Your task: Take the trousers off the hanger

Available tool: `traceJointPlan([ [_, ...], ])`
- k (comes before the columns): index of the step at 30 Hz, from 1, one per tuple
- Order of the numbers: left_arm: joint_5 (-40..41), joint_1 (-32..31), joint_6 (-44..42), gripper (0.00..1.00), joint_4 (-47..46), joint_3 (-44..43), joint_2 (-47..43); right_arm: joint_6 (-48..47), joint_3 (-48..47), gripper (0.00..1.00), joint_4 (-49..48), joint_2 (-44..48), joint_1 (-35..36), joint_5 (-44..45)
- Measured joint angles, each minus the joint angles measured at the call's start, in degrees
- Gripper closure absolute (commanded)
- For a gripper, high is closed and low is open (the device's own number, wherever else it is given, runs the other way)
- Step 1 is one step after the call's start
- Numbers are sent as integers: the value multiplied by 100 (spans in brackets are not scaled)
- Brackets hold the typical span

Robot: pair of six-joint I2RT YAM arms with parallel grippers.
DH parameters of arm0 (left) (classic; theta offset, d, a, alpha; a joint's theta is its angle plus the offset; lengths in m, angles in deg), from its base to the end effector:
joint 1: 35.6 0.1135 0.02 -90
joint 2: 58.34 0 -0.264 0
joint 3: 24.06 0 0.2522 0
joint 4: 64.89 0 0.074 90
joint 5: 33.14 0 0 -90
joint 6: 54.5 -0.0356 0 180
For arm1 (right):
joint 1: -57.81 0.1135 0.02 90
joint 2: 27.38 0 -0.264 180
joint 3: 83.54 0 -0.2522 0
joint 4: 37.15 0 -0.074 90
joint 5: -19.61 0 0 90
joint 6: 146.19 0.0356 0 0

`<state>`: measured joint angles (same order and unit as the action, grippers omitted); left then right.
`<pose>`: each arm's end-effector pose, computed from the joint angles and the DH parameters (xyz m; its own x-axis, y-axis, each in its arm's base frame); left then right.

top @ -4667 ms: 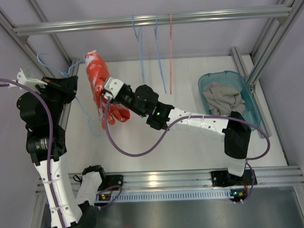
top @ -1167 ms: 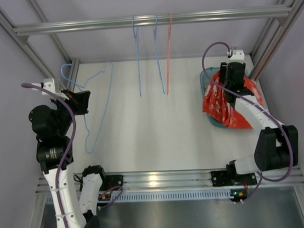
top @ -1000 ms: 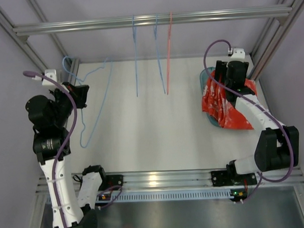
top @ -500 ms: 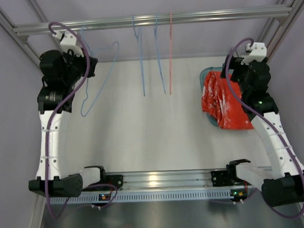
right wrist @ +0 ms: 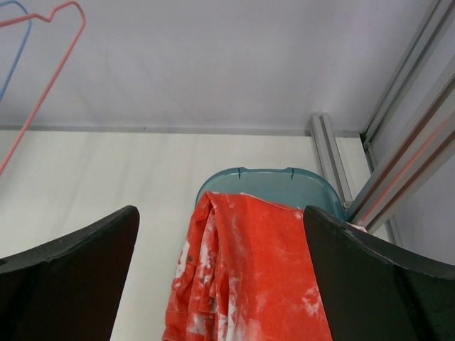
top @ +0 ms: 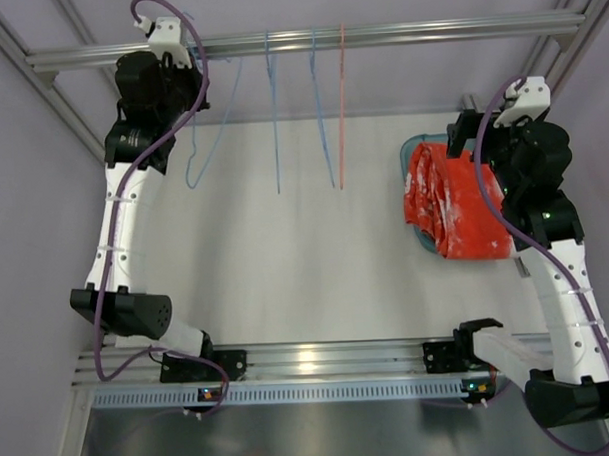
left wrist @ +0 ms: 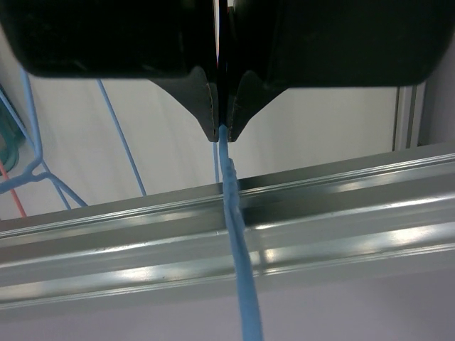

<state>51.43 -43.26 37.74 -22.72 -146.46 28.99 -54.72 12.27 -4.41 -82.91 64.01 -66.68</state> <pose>0.3194 -0.0464 0.5086 -0.1312 -0.0216 -0.9911 0.2208 0.9740 -0.0505 0.2002 0.0194 0.4443 -0.0718 0.0179 -0.9973 -0.0418 0.9989 0.0210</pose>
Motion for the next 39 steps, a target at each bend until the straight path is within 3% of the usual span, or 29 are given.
traceJointPlan([
  [12, 131, -74, 63, 87, -83, 533, 24, 2, -92, 1, 197, -72, 0, -234],
  [15, 208, -74, 52, 73, -90, 857, -42, 2, -90, 1, 203, -68, 0, -249],
  [16, 219, -74, 57, 58, -76, 944, -63, 2, -87, 1, 205, -66, 0, -254],
  [18, 273, -74, 24, 46, -52, 1086, -114, 7, -85, 1, 208, -61, 0, -256],
  [19, 302, -74, 33, 31, -52, 1143, -146, 7, -85, 1, 210, -55, 0, -256],
  [25, 317, -74, 107, 1, -24, 1276, -474, 4, -85, 1, 214, 13, 0, -391],
  [39, -144, -28, 358, 1, -31, 1755, -2583, -42, -57, 1, 341, 389, 0, -850],
])
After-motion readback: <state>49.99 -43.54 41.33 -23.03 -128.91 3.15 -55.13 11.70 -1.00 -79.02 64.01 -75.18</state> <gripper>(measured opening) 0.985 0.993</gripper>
